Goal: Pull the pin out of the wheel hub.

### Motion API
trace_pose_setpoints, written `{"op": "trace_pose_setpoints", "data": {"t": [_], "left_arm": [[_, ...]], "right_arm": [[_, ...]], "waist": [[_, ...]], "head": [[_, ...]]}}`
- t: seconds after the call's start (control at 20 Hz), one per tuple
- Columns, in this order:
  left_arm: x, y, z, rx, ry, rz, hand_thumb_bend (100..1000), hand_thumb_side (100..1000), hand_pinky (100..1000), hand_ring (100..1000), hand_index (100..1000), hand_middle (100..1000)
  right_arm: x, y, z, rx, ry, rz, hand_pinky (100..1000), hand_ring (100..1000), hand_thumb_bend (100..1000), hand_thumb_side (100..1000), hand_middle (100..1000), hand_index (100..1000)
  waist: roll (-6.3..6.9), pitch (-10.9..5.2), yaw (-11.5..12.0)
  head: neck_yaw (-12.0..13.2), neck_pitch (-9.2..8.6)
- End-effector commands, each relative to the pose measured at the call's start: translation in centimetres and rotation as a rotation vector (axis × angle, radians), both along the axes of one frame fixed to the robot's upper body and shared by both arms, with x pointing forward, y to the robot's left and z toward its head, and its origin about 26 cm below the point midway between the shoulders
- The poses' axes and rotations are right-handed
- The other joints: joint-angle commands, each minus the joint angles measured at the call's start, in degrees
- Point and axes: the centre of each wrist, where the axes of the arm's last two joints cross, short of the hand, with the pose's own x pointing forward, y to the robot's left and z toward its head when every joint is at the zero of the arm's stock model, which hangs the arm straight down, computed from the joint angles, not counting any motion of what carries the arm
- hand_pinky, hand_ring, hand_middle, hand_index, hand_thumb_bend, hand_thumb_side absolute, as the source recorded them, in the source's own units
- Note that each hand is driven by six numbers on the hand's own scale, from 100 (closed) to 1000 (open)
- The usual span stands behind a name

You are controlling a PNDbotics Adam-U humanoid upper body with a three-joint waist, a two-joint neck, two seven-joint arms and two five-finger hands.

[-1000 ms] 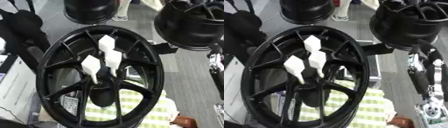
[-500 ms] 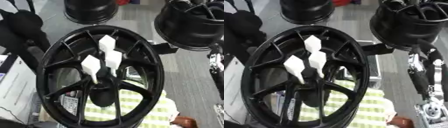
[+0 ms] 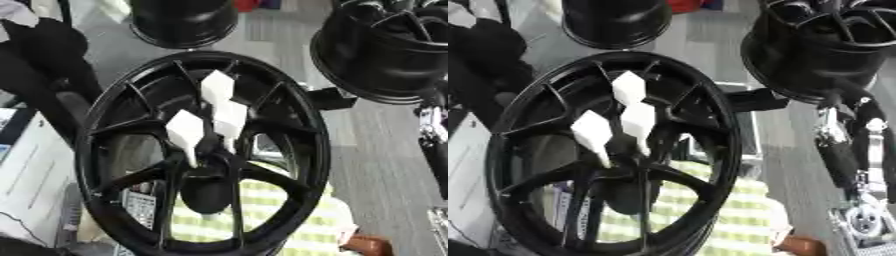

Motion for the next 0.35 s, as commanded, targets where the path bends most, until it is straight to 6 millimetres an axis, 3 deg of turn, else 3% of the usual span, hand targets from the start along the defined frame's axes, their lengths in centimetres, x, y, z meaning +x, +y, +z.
{"op": "trace_pose_setpoints", "data": {"t": [0.05,0.35], "left_arm": [[-3.0,-3.7,-0.3,-0.201,-0.117,-0.157,100,602,774,692,823,700],[-3.3,-5.7,-8.0,-0.436,-0.033,-0.225,100,648,775,680,822,687]], "right_arm": [[0.1,-0.3,0.8,-0.016,-0.034,0.009,719,857,100,644,673,817],[0.3,-0.2,1.0,-0.006,-0.058,0.010,720,856,100,642,672,816]], "waist": [[-0.16,-0.64,-0.05],[-1.28,-0.38,0.07]], "head": [[-0.12,0.29],[0.01,0.24]]}}
